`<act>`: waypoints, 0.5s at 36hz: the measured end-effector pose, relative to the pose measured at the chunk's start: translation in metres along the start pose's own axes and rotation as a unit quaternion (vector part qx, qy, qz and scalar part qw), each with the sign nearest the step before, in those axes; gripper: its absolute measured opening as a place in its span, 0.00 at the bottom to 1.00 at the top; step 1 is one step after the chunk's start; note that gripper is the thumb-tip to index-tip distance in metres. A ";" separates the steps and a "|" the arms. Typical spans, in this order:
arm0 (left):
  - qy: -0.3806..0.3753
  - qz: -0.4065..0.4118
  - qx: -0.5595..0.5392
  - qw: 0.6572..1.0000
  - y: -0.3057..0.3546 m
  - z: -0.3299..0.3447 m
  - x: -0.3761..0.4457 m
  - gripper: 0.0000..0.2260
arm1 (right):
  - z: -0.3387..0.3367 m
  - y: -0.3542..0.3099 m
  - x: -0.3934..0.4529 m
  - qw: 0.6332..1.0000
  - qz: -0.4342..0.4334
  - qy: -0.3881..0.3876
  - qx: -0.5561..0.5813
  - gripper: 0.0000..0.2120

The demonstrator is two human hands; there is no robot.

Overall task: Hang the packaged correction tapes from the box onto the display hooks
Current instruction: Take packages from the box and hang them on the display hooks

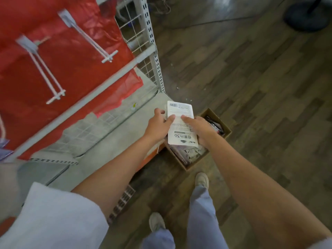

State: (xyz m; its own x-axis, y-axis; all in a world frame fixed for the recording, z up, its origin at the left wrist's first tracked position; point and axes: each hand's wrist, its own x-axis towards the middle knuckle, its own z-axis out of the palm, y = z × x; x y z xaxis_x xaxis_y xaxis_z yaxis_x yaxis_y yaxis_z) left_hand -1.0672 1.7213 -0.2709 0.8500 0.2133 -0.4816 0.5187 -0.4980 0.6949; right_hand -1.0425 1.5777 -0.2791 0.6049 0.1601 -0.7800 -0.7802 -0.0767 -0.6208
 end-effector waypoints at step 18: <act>0.108 0.389 0.365 0.839 -0.024 -0.195 -0.137 0.27 | 0.150 -0.043 -0.174 0.973 -0.188 -0.113 -0.065 0.04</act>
State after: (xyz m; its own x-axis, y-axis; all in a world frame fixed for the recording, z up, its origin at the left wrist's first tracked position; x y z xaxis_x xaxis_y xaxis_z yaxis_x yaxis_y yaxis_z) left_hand -1.1788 1.8683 -0.1174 0.9433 -0.3059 0.1288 -0.3270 -0.9230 0.2029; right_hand -1.1378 1.7005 -0.1045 0.7825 0.4117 -0.4672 -0.4746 -0.0915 -0.8755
